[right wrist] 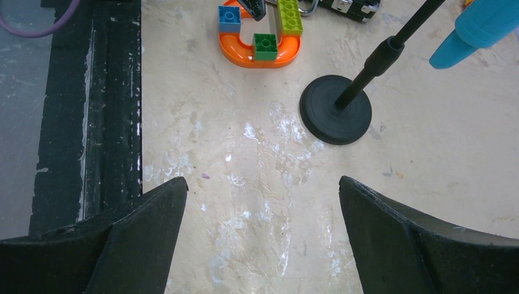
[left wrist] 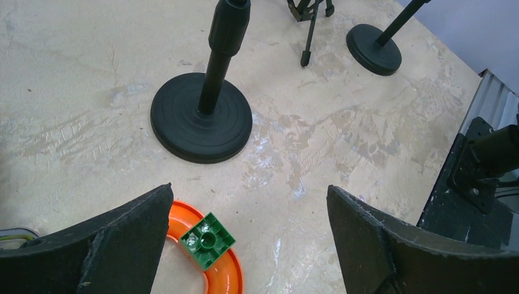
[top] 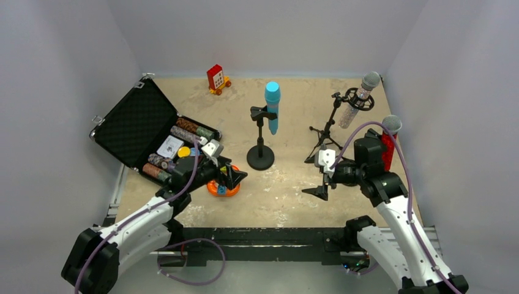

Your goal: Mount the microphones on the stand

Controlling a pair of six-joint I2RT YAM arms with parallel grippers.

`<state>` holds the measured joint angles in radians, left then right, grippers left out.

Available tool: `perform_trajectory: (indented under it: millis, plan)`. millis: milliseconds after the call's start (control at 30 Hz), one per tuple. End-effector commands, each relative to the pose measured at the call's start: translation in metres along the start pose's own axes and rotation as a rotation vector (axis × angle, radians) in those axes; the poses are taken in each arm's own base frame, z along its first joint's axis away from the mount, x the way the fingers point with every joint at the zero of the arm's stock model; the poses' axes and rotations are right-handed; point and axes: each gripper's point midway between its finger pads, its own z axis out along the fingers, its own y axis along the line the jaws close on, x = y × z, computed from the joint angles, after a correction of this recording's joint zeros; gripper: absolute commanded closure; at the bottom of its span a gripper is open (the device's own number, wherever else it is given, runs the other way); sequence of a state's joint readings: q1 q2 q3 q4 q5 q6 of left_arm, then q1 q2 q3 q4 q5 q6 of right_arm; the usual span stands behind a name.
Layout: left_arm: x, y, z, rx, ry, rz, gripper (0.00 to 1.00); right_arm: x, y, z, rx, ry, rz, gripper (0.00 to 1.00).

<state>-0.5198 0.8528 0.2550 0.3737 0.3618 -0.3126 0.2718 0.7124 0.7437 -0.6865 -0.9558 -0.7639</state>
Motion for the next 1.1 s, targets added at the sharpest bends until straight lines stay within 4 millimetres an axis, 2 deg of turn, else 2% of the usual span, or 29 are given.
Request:
perform_trajectory:
  millis: [0,667,1067]
  plan:
    - [-0.0261,-0.0045,0.0077,0.024,-0.079,0.075,0.01,0.0028,-0.0062,0.0008,0.016,0.010,-0.023,0.03]
    - [-0.0253,0.0047,0.0150,-0.014,-0.059,0.076,0.01,0.0094,-0.0067,0.0019,0.012,0.028,-0.032,0.02]
    - [-0.0317,0.0026,0.0161,-0.011,-0.061,0.069,0.01,0.0104,-0.0070,0.0021,0.013,0.030,-0.035,0.02]
